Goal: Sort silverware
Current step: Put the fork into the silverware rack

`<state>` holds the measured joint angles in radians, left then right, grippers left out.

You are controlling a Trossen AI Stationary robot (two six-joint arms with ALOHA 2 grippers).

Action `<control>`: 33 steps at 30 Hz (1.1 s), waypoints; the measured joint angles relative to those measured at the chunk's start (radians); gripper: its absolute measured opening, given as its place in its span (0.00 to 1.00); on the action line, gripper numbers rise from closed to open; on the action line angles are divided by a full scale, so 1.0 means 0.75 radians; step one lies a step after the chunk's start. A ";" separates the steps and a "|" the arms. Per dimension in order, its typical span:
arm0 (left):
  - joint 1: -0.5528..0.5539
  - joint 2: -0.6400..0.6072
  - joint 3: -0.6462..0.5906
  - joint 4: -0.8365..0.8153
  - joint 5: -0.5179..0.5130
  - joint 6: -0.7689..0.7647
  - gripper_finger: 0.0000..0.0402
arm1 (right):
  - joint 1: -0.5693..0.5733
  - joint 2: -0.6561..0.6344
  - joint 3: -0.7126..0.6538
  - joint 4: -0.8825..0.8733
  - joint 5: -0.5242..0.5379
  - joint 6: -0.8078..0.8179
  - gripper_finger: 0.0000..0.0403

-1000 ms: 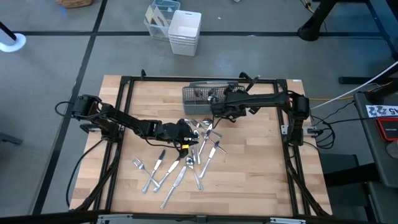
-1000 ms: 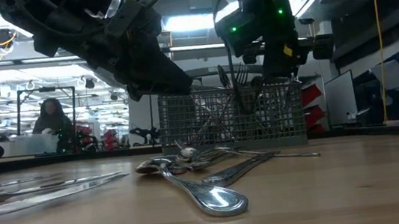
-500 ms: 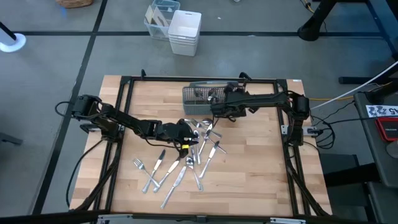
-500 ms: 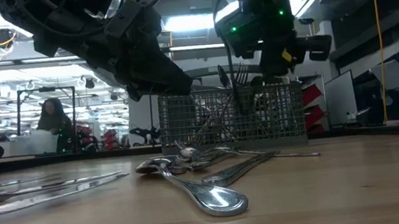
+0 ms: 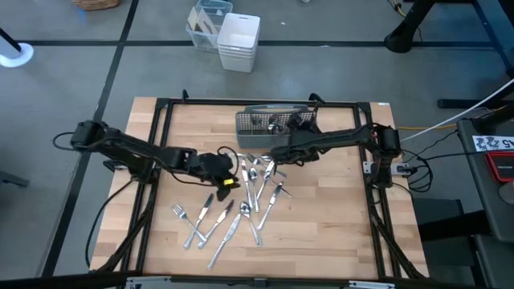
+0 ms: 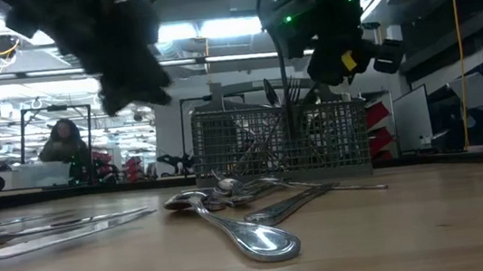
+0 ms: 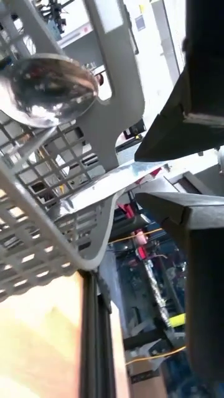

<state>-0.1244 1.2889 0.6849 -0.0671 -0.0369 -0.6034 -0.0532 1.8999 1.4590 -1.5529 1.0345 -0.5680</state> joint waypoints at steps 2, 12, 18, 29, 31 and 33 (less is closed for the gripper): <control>-0.010 -0.062 0.000 -0.100 0.062 -0.098 0.31 | 0.025 0.000 0.000 -0.007 -0.017 0.056 0.23; -0.187 -0.163 0.000 -0.384 0.233 -0.557 0.31 | 0.167 0.000 0.000 -0.024 -0.204 0.368 0.23; -0.354 -0.157 0.000 -0.388 0.235 -0.815 0.31 | 0.256 0.000 0.000 -0.007 -0.461 0.582 0.23; -0.649 -0.157 0.000 -0.570 0.255 -1.809 0.31 | 0.394 0.000 0.000 0.266 -0.892 0.682 0.23; -0.691 -0.157 0.000 -0.606 0.255 -1.969 0.31 | 0.410 0.000 0.000 0.305 -0.924 0.678 0.23; -0.727 -0.157 0.000 -0.631 0.254 -2.099 0.31 | 0.424 0.000 0.000 0.342 -0.947 0.678 0.23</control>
<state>-0.6696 1.1713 0.6849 -0.5404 0.1539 -2.1779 0.2649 1.8999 1.4590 -1.2960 0.3246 -0.0598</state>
